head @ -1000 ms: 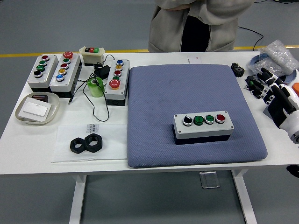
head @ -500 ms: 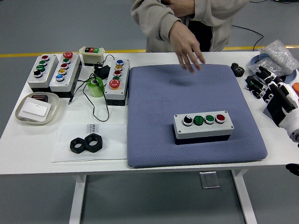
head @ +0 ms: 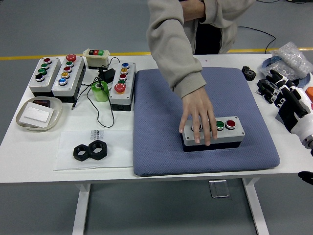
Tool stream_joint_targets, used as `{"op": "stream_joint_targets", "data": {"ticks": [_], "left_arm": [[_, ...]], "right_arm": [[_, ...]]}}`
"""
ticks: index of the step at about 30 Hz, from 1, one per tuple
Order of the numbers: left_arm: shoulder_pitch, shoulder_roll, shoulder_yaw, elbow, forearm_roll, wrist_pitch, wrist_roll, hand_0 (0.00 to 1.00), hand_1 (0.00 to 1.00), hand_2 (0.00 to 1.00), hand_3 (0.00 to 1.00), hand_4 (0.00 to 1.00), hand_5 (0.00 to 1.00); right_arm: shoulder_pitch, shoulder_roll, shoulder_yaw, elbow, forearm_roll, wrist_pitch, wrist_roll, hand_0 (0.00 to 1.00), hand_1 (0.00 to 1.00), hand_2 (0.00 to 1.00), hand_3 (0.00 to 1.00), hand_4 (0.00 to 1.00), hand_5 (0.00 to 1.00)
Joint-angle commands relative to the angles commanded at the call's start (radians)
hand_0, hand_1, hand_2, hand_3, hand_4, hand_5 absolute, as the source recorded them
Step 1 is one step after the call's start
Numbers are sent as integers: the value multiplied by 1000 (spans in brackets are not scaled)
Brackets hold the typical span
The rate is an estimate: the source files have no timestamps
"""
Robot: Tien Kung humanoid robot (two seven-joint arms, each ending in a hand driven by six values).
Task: Pick up the button,place it on the desk,press the button,press the button
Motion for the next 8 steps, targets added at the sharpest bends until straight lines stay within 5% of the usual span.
{"op": "stream_joint_targets", "data": {"ticks": [8], "left_arm": [[5,0,-12,0,19,2,6,733,828,879,831,643,998]], "right_arm": [[0,0,-6,0,-1,-2,-2,970,879,916,885,639,618]]}}
